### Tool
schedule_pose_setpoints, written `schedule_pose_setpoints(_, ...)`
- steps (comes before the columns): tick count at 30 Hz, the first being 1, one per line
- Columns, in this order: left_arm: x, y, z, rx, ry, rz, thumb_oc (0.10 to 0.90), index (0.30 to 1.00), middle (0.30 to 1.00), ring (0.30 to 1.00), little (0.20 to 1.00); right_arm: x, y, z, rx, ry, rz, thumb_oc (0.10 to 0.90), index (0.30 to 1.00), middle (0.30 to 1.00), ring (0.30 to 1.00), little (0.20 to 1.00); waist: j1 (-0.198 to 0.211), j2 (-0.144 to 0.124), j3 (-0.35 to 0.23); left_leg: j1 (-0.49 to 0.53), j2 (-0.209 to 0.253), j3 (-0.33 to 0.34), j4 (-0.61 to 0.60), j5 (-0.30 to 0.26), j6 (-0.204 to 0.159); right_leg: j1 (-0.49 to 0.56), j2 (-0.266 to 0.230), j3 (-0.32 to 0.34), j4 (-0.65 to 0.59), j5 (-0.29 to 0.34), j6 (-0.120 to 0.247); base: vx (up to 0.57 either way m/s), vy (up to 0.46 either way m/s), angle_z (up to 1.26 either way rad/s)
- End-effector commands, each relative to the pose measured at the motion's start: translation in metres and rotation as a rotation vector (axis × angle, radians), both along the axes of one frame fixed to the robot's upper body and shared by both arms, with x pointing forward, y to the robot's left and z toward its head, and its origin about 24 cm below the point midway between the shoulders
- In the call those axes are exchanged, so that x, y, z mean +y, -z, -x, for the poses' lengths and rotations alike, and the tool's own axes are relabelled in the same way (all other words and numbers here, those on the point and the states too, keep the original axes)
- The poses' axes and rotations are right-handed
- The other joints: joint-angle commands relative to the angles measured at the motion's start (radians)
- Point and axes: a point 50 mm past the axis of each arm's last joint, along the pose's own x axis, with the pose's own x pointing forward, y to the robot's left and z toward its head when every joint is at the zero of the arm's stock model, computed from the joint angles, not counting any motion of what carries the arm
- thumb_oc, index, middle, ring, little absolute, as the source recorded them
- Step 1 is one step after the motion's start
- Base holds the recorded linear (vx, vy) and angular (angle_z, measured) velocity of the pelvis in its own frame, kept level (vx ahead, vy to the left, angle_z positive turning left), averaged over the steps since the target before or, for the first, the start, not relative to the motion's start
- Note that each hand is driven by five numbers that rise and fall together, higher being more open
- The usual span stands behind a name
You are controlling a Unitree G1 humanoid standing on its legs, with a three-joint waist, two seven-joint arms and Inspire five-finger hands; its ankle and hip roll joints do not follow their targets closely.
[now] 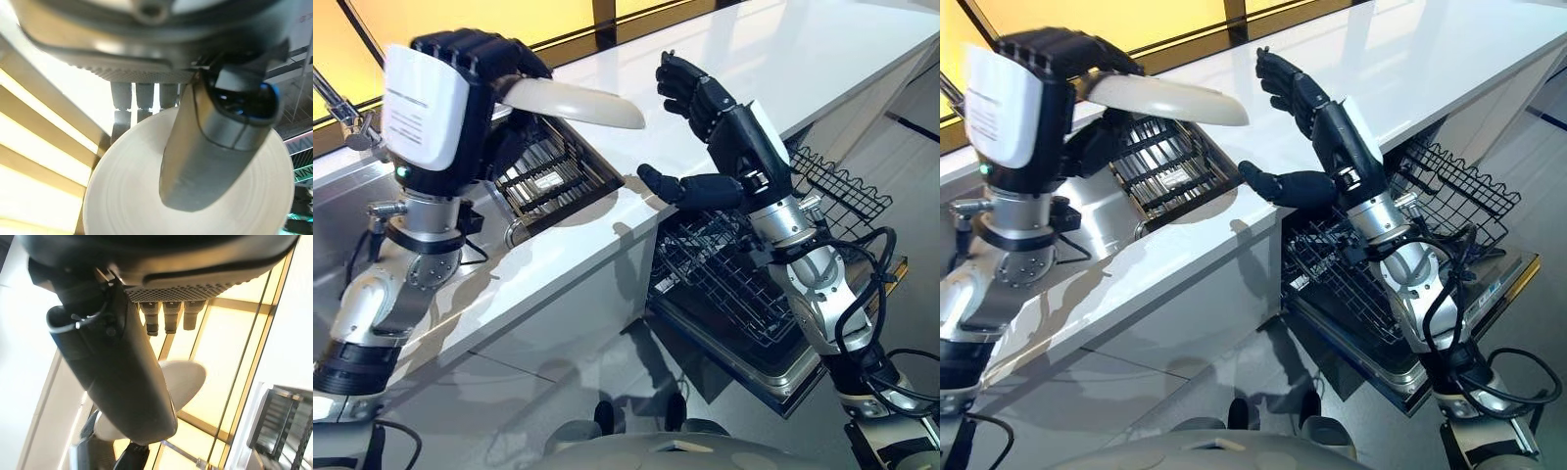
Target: Pick up plates and place into dishwasher.
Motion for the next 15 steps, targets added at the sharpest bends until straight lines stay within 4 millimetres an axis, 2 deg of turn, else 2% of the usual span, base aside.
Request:
schedule_pose_setpoints(1,-0.013,-0.031,-0.003,-0.110,0.122,0.087,0.100,0.300,0.300,0.300,0.200,0.020,-0.048,0.012,-0.280,-0.103,-0.060,0.800,0.900,0.900,0.900,0.900,-0.008,0.006,-0.112,0.002,-0.055,0.033,0.008,-0.115,0.014,0.028,0.078,-0.042,0.078,-0.174,0.022,0.00,0.000,0.00)
schedule_pose_setpoints(9,-0.032,-0.024,-0.005,-0.035,0.234,0.087,0.100,0.300,0.300,0.300,0.200,0.031,-0.046,0.009,-0.276,-0.113,-0.009,0.800,0.900,0.900,0.900,0.900,-0.011,0.007,-0.107,-0.004,-0.054,0.034,0.013,-0.106,0.015,0.027,0.082,-0.038,0.076,-0.167,0.016,-0.01,-0.003,0.01)
schedule_pose_setpoints(10,-0.033,-0.024,-0.004,-0.032,0.243,0.083,0.100,0.300,0.300,0.300,0.200,0.032,-0.045,0.008,-0.269,-0.117,0.000,0.751,0.858,0.858,0.858,0.851,-0.011,0.007,-0.107,-0.004,-0.054,0.034,0.013,-0.106,0.015,0.027,0.082,-0.038,0.076,-0.167,0.015,0.00,0.000,0.00)
schedule_pose_setpoints(11,-0.034,-0.024,-0.004,-0.027,0.257,0.081,0.100,0.300,0.300,0.300,0.200,0.032,-0.044,0.008,-0.259,-0.125,0.003,0.289,0.462,0.462,0.462,0.389,-0.012,0.007,-0.109,0.002,-0.054,0.033,0.009,-0.113,0.015,0.033,0.083,-0.036,0.074,-0.175,0.015,0.03,0.001,0.00)
schedule_pose_setpoints(12,-0.036,-0.024,-0.004,-0.021,0.271,0.078,0.100,0.300,0.300,0.300,0.200,0.032,-0.043,0.008,-0.250,-0.126,0.002,0.100,0.300,0.300,0.300,0.200,-0.014,0.007,-0.108,0.003,-0.054,0.033,0.009,-0.113,0.015,0.034,0.084,-0.035,0.073,-0.175,0.014,0.03,0.002,0.00)
schedule_pose_setpoints(15,-0.041,-0.025,-0.003,-0.005,0.310,0.081,0.100,0.300,0.300,0.300,0.200,0.032,-0.042,0.006,-0.243,-0.115,-0.003,0.100,0.300,0.300,0.300,0.200,-0.016,0.008,-0.107,0.004,-0.053,0.033,0.010,-0.113,0.015,0.036,0.085,-0.035,0.073,-0.176,0.014,0.00,0.000,0.00)
